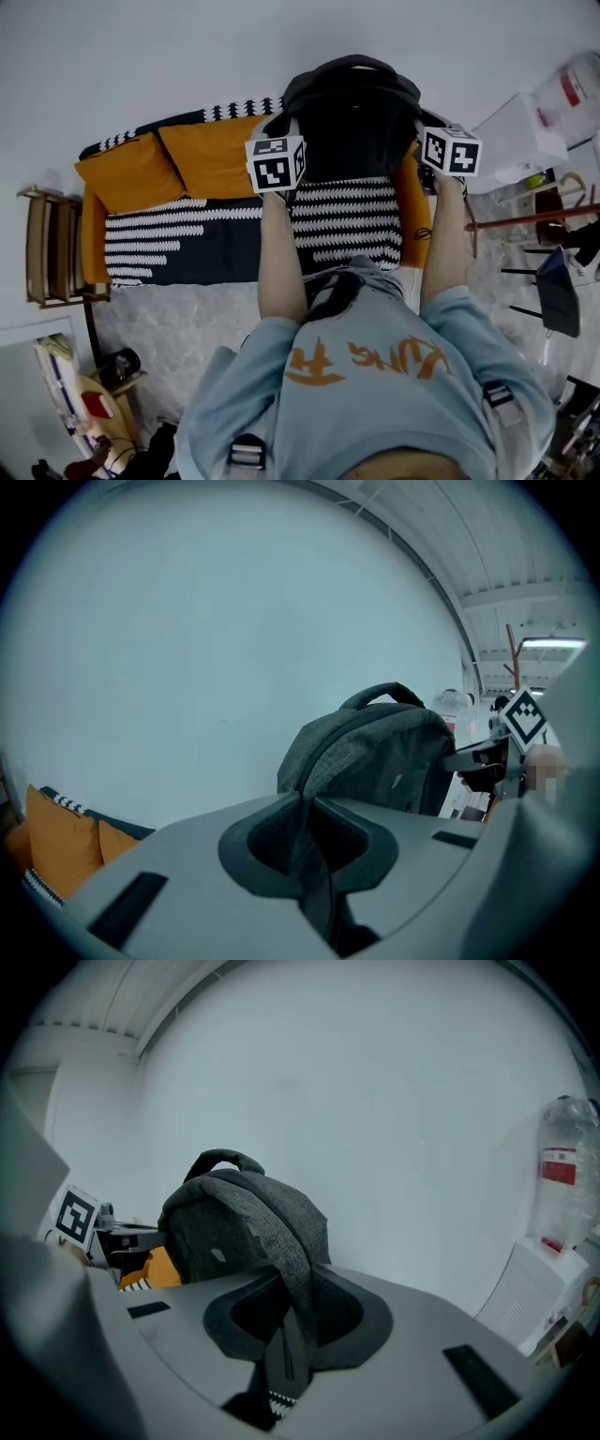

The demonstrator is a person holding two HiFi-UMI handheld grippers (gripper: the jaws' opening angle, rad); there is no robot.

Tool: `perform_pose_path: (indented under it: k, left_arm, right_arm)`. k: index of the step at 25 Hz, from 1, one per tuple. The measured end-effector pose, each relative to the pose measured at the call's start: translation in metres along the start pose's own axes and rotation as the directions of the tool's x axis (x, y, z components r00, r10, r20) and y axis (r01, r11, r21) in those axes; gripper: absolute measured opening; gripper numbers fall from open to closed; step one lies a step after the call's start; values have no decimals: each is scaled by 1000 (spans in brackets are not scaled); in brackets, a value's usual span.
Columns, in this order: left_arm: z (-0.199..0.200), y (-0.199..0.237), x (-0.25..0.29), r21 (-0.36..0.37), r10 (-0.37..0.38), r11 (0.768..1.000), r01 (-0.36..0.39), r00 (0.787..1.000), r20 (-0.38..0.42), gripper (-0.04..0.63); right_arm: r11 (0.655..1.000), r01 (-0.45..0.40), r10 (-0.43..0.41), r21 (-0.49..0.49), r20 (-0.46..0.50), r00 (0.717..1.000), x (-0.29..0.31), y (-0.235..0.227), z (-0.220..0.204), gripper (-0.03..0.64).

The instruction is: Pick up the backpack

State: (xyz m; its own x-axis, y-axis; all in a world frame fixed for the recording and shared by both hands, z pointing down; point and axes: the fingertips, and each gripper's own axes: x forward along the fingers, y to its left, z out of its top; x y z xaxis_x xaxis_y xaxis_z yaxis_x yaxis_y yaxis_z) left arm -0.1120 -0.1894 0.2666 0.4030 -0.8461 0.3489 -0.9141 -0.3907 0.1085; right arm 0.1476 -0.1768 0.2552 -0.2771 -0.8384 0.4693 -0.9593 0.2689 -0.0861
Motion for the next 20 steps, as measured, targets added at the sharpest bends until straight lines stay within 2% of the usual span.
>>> perform_pose_path:
  k: [6, 11, 15, 20]
  left_arm:
    - [31, 4, -13, -2, -13, 1000, 13, 998, 65, 43]
    - [54, 0, -15, 26, -33, 999, 30, 992, 121, 43]
    - [68, -5, -13, 19, -33, 999, 30, 986, 165, 43]
    - [78, -13, -13, 10, -28, 1000, 26, 974, 223, 43]
  right_arm:
    - [1000, -15, 17, -23, 119, 993, -9, 7, 29, 57]
    - [999, -29, 20, 42, 213, 977, -9, 2, 39, 55]
    - [996, -51, 30, 73, 258, 966, -9, -4, 40, 55]
    - [996, -66, 44, 61, 309, 950, -11, -12, 46, 55]
